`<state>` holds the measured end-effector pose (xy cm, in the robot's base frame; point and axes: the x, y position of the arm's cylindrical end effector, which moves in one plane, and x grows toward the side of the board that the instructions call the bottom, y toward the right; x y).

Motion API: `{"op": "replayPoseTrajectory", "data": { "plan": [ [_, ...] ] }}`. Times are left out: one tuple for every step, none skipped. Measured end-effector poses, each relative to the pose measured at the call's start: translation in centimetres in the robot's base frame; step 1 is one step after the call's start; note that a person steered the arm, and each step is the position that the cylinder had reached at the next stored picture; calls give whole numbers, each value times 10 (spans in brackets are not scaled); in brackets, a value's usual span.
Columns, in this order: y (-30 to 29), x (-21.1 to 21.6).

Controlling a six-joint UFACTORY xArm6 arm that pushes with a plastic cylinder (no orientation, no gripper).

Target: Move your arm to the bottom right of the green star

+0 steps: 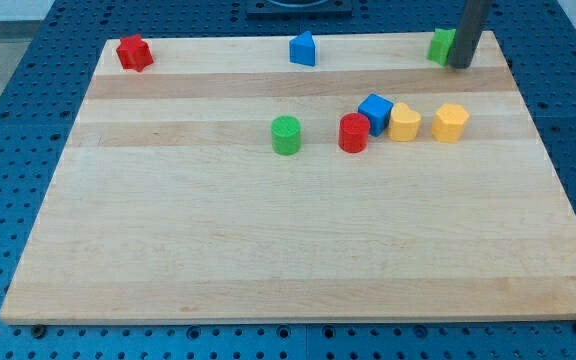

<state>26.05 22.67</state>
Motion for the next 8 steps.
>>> {"op": "replayPoseTrajectory", "data": {
  "plan": [
    [0, -5],
    [0, -9],
    [0, -9],
    [0, 2],
    [0, 23],
    [0, 36],
    [0, 43],
    [0, 43]
  ]
}}
